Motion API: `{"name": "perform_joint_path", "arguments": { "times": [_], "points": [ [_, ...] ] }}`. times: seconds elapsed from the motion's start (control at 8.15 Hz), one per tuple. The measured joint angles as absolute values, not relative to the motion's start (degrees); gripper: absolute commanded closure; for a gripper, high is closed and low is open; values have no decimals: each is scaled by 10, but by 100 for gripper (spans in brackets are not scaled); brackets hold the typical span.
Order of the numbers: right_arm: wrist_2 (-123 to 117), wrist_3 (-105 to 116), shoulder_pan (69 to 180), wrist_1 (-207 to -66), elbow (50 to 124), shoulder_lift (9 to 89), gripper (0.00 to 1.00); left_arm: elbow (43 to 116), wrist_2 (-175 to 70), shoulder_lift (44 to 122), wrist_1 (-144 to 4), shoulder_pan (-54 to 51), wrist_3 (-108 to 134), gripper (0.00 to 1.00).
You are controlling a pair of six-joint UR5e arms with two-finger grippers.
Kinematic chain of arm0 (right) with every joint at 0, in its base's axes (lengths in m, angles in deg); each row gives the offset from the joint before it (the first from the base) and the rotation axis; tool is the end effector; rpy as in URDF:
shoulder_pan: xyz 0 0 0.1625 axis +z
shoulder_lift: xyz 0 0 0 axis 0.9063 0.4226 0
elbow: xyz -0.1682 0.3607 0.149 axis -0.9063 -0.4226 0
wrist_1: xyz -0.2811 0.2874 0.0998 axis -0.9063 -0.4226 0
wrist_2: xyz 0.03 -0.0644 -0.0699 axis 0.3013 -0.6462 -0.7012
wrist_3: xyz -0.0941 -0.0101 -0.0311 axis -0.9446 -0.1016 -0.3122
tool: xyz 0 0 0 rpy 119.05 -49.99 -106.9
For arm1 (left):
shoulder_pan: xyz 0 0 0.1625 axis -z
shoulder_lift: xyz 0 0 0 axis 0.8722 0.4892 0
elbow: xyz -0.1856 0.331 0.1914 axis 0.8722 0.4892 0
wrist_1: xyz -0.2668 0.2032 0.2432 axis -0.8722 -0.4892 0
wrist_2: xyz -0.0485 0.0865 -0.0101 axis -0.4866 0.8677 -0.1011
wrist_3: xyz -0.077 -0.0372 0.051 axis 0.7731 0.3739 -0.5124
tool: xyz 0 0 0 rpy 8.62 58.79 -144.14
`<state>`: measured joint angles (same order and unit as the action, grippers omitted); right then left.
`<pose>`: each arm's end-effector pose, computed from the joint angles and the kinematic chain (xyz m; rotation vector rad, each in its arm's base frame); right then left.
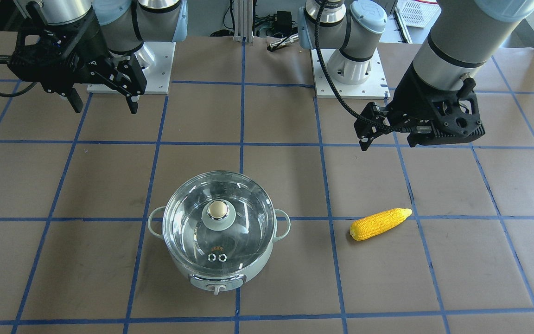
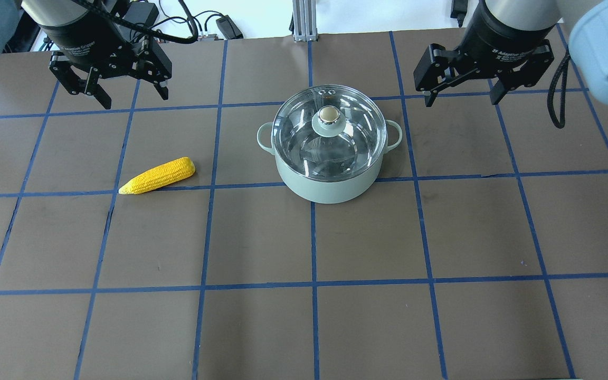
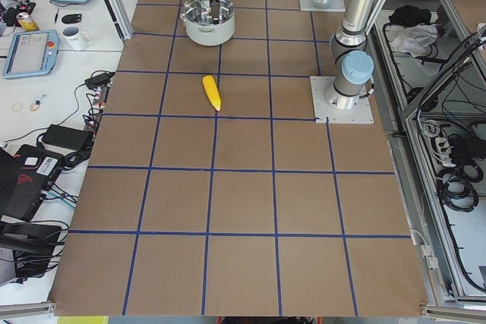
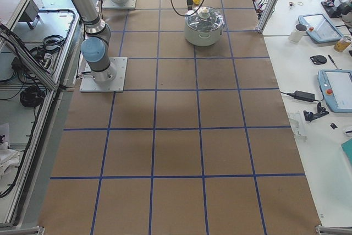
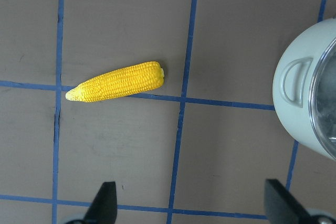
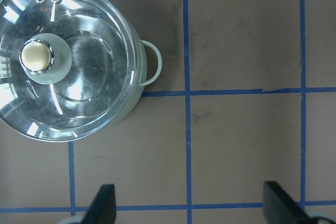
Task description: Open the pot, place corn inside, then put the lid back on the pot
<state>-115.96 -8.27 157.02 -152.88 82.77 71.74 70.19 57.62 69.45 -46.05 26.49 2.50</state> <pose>0.1504 -0.4796 0.5246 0.0275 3.1316 -0.1742 -0.1092 -0.5439 0.4997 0.1868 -3.1118 0.0026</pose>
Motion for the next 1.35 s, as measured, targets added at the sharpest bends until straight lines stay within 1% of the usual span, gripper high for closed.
{"name": "perform_joint_path", "arguments": {
  "times": [0.86, 1.35],
  "points": [
    [-1160, -84, 1570, -1528, 828, 718, 0, 699, 571, 694, -462, 263, -1, 0],
    [-1160, -84, 1571, -1528, 828, 718, 0, 698, 572, 694, -459, 258, -160, 0]
  ]
}}
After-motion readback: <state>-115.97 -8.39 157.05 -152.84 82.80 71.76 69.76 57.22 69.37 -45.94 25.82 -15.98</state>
